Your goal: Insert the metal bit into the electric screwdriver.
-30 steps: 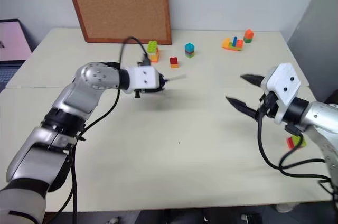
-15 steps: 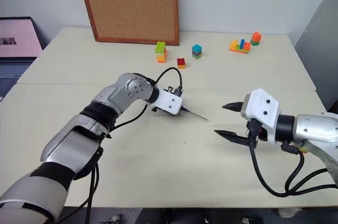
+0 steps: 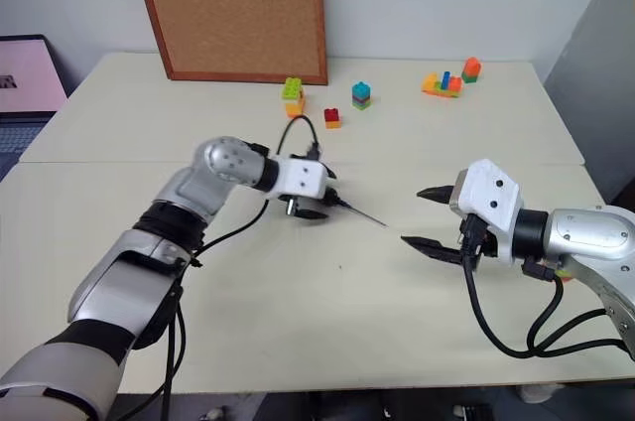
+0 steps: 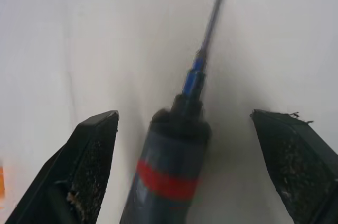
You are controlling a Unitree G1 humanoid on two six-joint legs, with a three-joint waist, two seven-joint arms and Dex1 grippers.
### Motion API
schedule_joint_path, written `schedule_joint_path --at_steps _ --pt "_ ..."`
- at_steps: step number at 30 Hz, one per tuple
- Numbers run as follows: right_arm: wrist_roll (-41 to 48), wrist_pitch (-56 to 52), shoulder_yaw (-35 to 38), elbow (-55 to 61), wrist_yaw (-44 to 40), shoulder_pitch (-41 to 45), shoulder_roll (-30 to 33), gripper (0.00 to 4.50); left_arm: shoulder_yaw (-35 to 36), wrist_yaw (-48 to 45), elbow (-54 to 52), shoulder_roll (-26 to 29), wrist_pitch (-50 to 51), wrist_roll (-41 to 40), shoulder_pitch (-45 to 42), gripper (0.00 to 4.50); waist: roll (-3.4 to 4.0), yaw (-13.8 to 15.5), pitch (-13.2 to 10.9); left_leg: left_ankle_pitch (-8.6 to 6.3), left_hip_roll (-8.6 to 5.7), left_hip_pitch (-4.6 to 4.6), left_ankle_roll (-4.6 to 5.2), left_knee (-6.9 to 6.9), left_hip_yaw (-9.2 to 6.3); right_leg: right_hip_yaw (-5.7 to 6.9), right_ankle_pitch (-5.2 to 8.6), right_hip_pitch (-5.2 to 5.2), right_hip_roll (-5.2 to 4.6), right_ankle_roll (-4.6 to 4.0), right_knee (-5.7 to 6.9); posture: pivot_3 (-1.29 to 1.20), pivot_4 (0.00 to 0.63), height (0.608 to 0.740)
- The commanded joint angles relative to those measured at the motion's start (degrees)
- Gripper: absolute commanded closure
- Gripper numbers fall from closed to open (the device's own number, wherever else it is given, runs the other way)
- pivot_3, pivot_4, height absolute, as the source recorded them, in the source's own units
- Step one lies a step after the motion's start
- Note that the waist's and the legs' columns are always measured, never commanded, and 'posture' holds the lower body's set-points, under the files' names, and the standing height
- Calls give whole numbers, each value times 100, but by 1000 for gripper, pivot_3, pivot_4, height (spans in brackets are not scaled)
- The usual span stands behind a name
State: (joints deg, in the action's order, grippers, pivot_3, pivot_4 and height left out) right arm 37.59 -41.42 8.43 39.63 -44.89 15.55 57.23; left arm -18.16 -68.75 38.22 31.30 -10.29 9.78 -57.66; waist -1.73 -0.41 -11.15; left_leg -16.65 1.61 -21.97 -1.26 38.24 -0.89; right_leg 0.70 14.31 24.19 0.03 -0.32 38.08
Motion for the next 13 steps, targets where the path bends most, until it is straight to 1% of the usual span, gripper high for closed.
schedule_joint_path --at_steps 1,3,7,10,13 --pt "-263 516 348 -88 -22 -183 -135 1010 928 -354 -1300 761 1143 -876 597 317 1 -7 1 0 0 2 0 -1 -2 1 0 0 0 0 0 0 150 740" --pt "-299 772 512 -190 -219 -462 -193 1010 1237 -473 -1930 1174 1676 -1142 1138 317 4 -31 2 0 3 10 -1 -8 -3 -4 0 -1 0 0 1 0 150 740" --pt "-254 1043 787 -354 -598 -843 -165 1010 1878 -413 -2940 1793 2652 -1621 2134 317 4 -6 2 2 17 17 -4 -8 -17 -4 1 -4 -17 -2 5 0 150 740" --pt "-176 1151 960 -477 -856 -982 -119 1010 2237 -433 -3513 2063 3049 -1965 2806 317 5 24 2 1 11 13 -3 7 -23 -1 1 -9 -19 -1 9 0 150 740" --pt "-145 1180 1039 -593 -1073 -1050 -57 1010 2464 -354 -3839 2185 3142 -2154 3309 317 5 46 2 1 6 13 -2 25 -26 1 8 -16 -20 12 9 0 150 740"
